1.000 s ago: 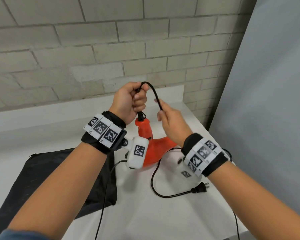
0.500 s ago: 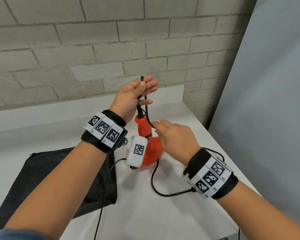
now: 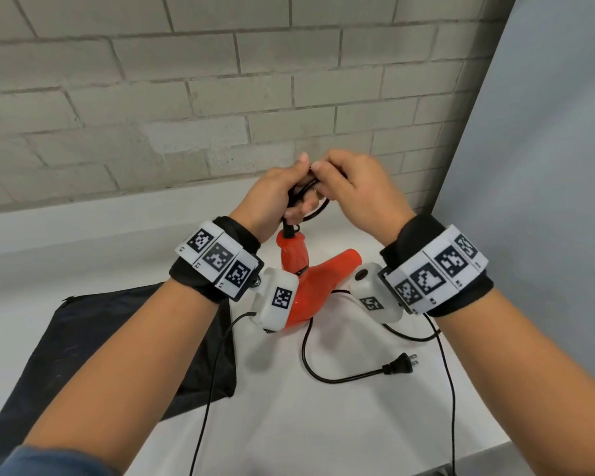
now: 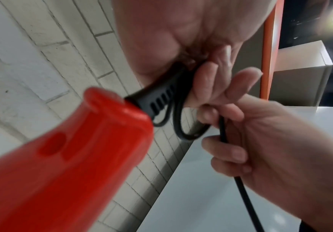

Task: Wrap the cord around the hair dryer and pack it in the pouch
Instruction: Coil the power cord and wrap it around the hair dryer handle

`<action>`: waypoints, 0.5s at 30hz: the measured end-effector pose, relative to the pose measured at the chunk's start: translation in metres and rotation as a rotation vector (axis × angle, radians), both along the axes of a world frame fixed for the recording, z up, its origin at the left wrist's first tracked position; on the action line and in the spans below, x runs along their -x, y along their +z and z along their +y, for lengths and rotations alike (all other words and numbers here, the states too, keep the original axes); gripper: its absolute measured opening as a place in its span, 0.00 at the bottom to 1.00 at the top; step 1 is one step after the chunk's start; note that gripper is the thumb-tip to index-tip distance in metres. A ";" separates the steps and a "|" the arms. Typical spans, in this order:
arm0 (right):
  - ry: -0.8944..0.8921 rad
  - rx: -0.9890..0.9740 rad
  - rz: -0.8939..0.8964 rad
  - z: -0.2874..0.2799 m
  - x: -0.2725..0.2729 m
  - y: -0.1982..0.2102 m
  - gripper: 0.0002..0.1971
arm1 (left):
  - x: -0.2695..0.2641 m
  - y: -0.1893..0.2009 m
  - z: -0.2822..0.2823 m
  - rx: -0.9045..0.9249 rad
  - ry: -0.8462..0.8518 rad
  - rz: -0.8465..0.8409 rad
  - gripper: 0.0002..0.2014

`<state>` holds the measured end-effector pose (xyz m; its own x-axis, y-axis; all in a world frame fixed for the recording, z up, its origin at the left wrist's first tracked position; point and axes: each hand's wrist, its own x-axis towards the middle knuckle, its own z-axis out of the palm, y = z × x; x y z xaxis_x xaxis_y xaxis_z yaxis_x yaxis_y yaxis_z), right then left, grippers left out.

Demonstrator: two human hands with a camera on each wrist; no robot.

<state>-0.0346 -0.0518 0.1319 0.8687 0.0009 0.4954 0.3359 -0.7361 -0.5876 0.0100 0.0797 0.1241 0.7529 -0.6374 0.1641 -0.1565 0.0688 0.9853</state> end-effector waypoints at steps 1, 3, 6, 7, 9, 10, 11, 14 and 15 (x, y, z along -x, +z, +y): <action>0.031 -0.049 0.013 -0.003 -0.002 -0.002 0.13 | -0.002 0.000 0.001 -0.007 -0.008 0.011 0.26; 0.079 -0.135 0.020 -0.005 -0.005 -0.007 0.16 | -0.005 0.000 0.004 -0.010 -0.033 0.044 0.23; 0.074 -0.161 -0.004 -0.003 -0.008 -0.011 0.17 | -0.008 -0.002 0.005 -0.003 -0.110 0.090 0.21; 0.074 -0.152 -0.015 -0.003 -0.009 -0.011 0.18 | -0.008 -0.003 0.004 0.007 -0.132 0.107 0.21; 0.125 -0.226 -0.011 -0.005 -0.011 -0.012 0.18 | -0.008 -0.004 0.005 0.038 -0.153 0.156 0.21; 0.155 -0.306 0.010 -0.008 -0.012 -0.013 0.18 | -0.009 -0.004 0.005 0.056 -0.151 0.186 0.22; 0.169 -0.376 0.031 -0.011 -0.012 -0.015 0.18 | -0.009 -0.005 0.006 0.078 -0.141 0.215 0.22; 0.066 -0.280 0.065 -0.016 -0.014 -0.030 0.12 | -0.012 -0.007 0.007 0.156 -0.063 0.257 0.19; 0.012 -0.160 0.112 -0.015 -0.015 -0.039 0.12 | -0.013 -0.007 0.007 0.179 -0.041 0.267 0.18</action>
<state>-0.0200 -0.0664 0.0927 0.9189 -0.0598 0.3899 0.2694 -0.6267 -0.7312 0.0235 0.0867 0.1170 0.7590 -0.6466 0.0768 0.1120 0.2459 0.9628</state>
